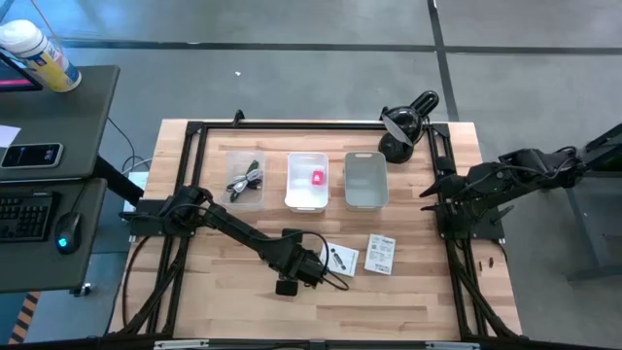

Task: Pick and place items into bin
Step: Put the white adapter into the white bin

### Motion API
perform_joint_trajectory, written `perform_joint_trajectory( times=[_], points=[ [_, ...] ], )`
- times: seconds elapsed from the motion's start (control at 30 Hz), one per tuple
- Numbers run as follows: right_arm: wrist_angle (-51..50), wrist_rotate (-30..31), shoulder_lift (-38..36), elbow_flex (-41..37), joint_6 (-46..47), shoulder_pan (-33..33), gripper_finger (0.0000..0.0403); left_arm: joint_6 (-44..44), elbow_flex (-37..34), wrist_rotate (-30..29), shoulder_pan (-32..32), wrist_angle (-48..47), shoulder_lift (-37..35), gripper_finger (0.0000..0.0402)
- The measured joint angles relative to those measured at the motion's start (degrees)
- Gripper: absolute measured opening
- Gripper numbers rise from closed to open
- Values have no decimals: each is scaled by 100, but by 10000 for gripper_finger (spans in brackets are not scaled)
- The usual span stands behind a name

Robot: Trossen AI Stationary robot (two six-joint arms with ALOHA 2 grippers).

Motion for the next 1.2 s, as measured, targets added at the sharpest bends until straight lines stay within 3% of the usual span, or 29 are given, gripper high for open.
perform_joint_trajectory(
  times=[0.13,0.4,0.73,0.93,1.2],
  points=[
    [0,0,0,0,0,-2,145,-2,0,-39,0,2,0,188],
    [0,0,0,0,0,-1,145,-2,0,-42,0,7,0,160],
    [-2,0,0,0,0,0,145,12,178,-58,0,-117,0,178],
    [-1,0,0,-1,0,0,145,167,810,-691,34,-708,0,162],
    [-2,0,2,0,48,0,145,647,2017,-1593,391,-1722,0,180]
  ],
)
